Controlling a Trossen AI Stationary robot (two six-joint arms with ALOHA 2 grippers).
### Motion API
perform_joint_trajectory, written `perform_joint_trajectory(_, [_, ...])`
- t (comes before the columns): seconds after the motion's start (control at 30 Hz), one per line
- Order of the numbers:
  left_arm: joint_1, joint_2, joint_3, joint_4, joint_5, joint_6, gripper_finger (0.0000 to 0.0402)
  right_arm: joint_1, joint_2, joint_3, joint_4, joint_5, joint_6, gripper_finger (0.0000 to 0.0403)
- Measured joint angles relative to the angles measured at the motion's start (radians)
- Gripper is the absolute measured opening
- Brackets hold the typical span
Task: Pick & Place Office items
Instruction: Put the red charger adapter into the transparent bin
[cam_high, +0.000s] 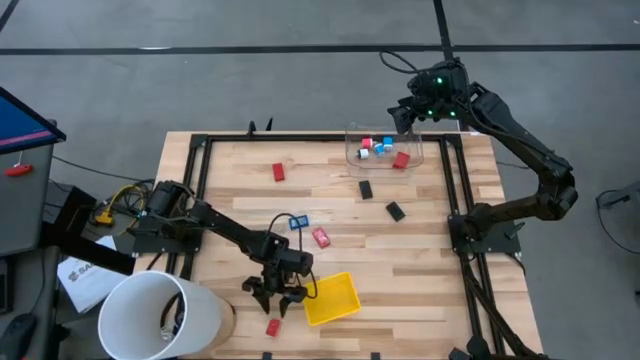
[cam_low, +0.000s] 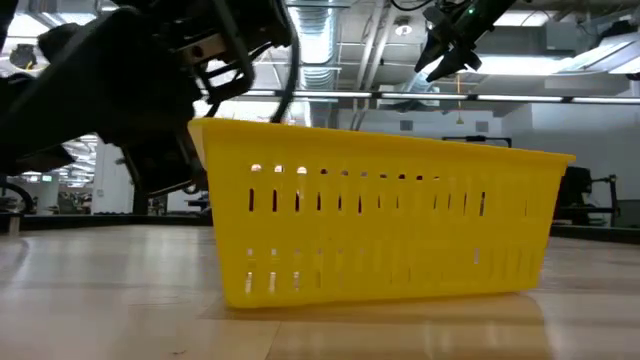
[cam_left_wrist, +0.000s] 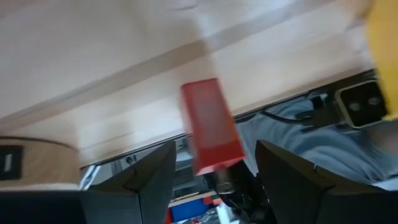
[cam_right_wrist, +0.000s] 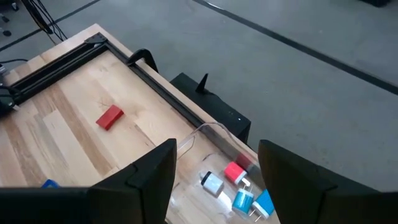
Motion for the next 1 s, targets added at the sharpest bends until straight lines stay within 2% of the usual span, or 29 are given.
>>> perform_joint_trajectory(0.23, [-0.007,-0.001,0.001,0.061,0.001,-0.001,0.0218,-0.010,0.000,0.000,-0.001,0.000,-0.004,0.0219])
perform_joint_trajectory(0.57, [-0.073,-0.002,0.001,-0.009,-0.036,0.001,0.0218,-0.037,0.000,0.000,-0.002,-0.001,0.003,0.0219])
perform_joint_trajectory(1.0, [-0.102,-0.002,0.001,-0.007,-0.053,-0.031,0.0216,-0.037,0.000,0.000,-0.002,-0.002,0.004,0.0219])
